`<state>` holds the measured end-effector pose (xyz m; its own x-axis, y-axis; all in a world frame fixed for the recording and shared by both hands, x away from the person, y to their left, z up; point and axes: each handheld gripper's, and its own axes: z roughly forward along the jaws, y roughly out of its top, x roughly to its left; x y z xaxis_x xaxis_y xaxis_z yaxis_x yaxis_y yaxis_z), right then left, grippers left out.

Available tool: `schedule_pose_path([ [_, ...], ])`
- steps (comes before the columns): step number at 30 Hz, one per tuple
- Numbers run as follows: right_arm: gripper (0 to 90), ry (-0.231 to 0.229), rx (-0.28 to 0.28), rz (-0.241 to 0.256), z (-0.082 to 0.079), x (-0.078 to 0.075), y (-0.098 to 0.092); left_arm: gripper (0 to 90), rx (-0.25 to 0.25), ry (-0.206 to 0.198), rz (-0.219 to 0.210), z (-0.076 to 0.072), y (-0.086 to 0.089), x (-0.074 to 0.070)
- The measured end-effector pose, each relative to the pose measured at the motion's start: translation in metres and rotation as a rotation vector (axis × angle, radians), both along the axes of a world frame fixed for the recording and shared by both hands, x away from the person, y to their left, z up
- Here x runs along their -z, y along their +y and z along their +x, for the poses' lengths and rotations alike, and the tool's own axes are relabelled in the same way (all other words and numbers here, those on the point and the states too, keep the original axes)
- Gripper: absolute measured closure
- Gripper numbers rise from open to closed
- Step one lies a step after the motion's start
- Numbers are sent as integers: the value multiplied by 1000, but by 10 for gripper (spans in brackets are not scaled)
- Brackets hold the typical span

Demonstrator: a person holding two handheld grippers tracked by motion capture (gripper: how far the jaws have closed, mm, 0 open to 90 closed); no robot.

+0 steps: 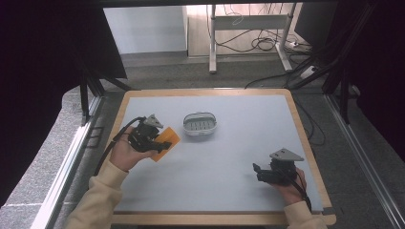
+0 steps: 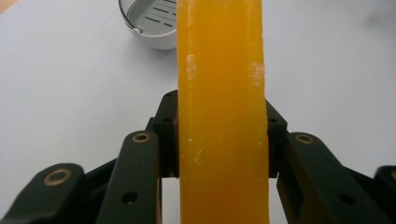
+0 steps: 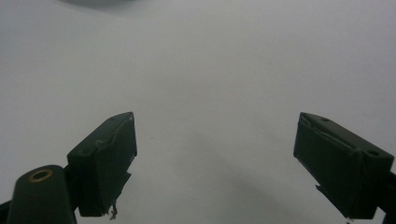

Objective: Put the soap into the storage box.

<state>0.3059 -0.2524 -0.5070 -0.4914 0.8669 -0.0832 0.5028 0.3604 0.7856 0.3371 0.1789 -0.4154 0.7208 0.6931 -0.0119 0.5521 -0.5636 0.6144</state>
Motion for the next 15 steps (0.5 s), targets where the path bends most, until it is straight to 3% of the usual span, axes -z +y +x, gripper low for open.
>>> schedule_pose_path([
  [9,137,1,1,-2,0,0,0,619,-6,14,6,7,1,2],
  [15,137,0,-1,-3,0,0,0,619,-7,0,9,12,2,-2],
])
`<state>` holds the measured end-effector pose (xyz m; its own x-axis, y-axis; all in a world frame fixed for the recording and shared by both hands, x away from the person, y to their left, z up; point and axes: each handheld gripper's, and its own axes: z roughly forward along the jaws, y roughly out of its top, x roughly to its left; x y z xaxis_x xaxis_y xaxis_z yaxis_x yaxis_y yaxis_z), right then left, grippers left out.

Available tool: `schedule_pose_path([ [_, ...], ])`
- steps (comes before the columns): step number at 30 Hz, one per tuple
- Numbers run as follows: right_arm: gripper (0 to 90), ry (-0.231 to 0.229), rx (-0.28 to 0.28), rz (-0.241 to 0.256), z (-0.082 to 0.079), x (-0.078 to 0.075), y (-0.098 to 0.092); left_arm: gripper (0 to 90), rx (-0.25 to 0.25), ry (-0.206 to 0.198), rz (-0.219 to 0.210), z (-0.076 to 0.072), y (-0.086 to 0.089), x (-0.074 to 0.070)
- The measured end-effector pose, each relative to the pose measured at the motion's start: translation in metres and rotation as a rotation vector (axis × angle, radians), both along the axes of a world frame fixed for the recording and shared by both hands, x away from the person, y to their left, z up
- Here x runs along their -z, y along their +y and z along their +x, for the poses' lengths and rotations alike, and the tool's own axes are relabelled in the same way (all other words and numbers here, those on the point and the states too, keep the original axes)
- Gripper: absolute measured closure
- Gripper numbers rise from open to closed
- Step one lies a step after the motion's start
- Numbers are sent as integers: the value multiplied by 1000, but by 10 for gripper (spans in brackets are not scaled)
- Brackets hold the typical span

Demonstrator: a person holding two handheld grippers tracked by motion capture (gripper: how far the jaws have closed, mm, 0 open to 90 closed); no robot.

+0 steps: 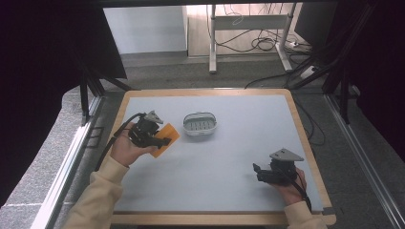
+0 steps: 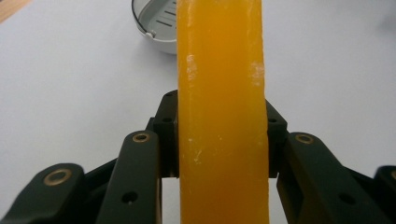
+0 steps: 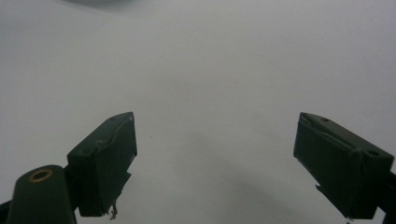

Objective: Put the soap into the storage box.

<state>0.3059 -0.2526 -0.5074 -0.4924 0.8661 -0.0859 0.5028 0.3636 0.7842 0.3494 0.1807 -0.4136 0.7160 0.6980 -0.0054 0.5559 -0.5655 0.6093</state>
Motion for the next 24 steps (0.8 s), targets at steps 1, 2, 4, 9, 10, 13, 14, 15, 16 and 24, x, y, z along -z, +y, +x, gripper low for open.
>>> schedule_pose_path([
  [1,136,0,0,-1,0,0,0,619,-3,0,1,1,-1,0],
  [2,137,3,2,-1,0,0,0,619,-3,-2,8,2,-1,-1],
  [4,137,3,2,-2,0,0,0,619,-1,-5,11,3,-2,-1],
  [9,136,3,1,-3,0,0,0,619,2,-6,12,7,-5,-2],
  [10,137,3,1,-4,0,0,0,619,2,-7,21,8,-5,-2],
  [13,137,6,1,-6,0,0,-1,619,2,-6,23,11,-6,-2],
  [14,136,7,0,-6,0,0,0,619,2,-5,20,11,-7,-2],
  [15,137,7,0,-6,0,1,0,619,1,-3,19,12,-7,-2],
  [16,137,7,0,-7,0,1,0,619,3,-3,24,13,-7,-2],
  [24,137,7,2,-8,1,1,-1,619,8,-2,28,18,-11,-2],
])
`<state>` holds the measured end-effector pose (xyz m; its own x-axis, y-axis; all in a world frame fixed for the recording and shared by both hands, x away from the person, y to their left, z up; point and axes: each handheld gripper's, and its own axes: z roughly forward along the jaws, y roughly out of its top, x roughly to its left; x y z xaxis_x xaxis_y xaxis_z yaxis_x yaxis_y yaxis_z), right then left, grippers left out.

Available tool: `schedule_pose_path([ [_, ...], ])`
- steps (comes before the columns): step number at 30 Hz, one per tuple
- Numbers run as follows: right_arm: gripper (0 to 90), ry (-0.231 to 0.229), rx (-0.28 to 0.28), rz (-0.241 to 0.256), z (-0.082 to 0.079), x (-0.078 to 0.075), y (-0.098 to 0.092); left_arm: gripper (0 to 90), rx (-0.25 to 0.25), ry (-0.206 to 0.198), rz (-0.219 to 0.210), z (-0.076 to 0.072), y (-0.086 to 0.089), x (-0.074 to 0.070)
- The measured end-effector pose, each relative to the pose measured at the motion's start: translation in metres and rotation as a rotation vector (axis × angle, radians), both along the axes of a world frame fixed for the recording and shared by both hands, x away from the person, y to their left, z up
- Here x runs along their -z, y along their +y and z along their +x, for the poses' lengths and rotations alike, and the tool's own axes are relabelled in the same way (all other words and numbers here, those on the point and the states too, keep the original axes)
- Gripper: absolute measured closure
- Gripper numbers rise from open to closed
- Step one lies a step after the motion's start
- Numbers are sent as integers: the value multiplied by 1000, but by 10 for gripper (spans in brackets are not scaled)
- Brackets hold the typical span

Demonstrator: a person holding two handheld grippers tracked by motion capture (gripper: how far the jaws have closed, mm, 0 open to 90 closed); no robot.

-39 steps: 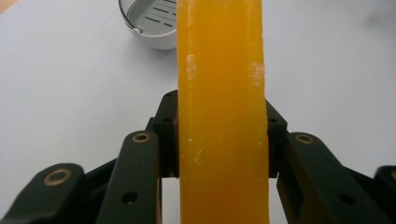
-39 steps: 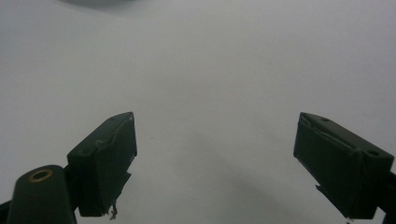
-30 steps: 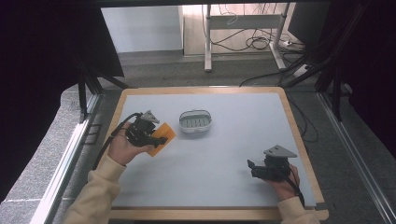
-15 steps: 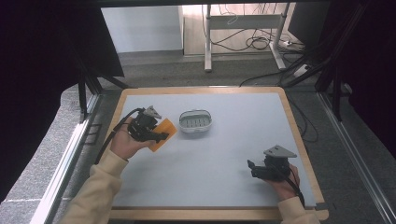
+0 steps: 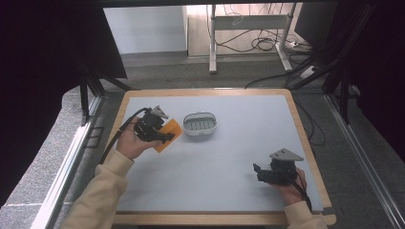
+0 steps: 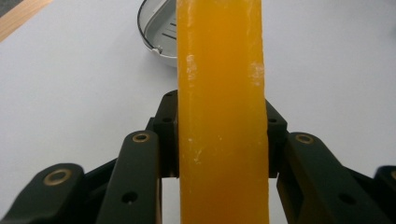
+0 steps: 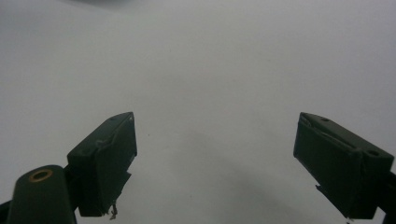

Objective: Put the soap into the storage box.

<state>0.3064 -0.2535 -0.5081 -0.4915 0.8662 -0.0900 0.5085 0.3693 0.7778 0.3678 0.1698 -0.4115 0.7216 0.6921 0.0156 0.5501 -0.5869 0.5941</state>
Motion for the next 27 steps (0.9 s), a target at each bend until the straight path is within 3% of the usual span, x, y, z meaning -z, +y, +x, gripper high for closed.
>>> schedule_pose_path([
  [15,137,0,2,-3,0,0,0,619,-7,8,-15,15,-1,7],
  [18,137,0,1,-5,0,0,0,619,-11,9,2,20,0,7],
  [27,136,2,3,-9,0,1,0,619,-8,5,0,30,-5,6],
])
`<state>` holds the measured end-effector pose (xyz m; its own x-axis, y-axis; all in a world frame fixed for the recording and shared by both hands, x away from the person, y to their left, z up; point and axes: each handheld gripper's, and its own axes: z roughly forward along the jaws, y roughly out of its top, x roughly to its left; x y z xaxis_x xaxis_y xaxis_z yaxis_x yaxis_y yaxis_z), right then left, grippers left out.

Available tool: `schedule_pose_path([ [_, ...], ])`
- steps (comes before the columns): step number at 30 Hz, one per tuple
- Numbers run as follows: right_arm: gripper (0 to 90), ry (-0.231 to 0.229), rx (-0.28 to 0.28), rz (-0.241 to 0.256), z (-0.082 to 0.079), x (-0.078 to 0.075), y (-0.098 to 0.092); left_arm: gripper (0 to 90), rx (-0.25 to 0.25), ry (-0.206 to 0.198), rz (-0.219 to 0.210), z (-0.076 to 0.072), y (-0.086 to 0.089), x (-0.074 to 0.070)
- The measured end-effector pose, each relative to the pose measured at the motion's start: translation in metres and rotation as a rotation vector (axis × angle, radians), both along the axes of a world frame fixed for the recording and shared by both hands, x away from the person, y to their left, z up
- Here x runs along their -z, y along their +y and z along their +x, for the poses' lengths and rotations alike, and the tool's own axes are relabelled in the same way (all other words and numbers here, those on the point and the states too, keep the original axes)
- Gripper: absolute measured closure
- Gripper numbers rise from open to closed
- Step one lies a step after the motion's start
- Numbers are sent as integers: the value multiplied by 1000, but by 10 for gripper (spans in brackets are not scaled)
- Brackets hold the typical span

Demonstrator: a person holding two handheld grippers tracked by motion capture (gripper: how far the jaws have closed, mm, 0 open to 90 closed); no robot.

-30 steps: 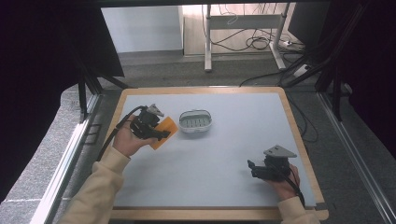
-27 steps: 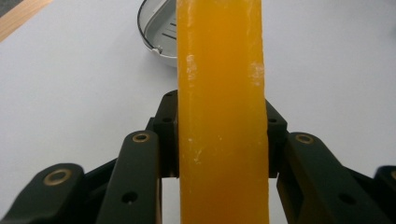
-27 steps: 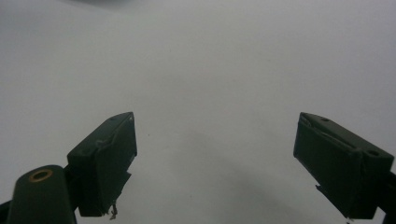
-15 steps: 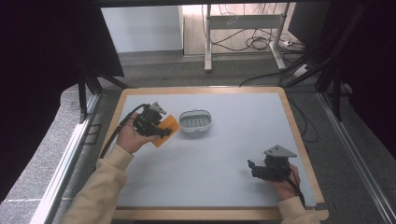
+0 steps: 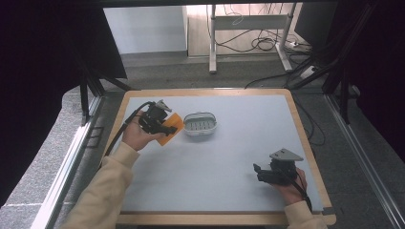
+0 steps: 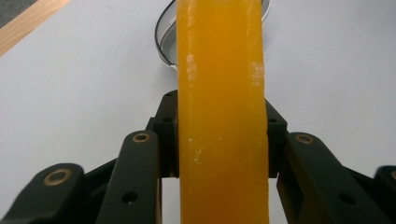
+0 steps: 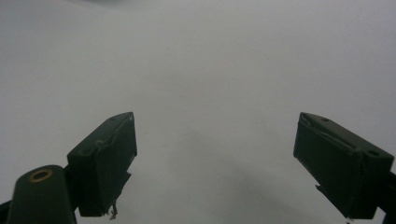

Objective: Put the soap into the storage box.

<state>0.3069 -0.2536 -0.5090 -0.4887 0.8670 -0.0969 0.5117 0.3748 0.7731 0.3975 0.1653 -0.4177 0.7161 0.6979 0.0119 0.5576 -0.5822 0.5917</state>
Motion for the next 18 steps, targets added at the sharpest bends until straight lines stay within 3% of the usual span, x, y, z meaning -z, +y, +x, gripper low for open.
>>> schedule_pose_path([
  [18,136,2,1,1,0,1,-1,619,57,15,12,11,-12,1],
])
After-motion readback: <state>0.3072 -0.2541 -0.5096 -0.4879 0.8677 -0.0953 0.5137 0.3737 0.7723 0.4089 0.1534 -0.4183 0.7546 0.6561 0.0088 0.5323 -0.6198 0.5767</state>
